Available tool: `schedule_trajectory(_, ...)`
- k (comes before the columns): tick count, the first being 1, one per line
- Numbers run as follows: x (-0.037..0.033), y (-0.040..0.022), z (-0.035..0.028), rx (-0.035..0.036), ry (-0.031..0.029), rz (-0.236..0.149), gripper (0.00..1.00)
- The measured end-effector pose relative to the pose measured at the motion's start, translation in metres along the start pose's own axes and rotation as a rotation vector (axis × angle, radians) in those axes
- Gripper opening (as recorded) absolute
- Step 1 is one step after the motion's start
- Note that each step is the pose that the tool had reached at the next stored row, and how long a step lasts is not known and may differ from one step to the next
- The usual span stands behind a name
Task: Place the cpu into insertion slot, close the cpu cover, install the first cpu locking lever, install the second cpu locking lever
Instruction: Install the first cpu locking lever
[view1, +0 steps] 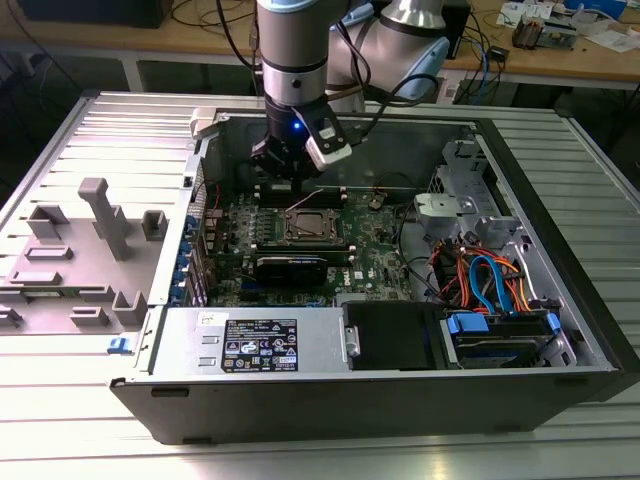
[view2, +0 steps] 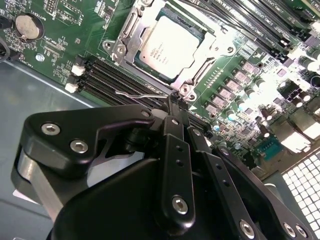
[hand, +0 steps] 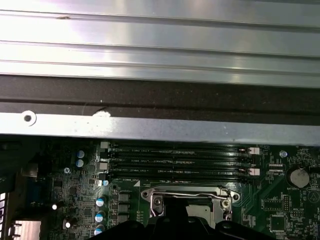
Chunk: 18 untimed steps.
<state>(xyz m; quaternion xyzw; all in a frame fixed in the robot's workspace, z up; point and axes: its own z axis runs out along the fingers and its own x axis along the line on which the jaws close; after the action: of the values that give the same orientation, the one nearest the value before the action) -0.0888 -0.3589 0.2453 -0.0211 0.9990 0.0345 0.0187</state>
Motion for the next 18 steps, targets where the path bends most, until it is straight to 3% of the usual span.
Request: schedule_trajectory(18,-0.0022,-0.0001,0.0008,-0.0002,-0.0002,0.0,0.11)
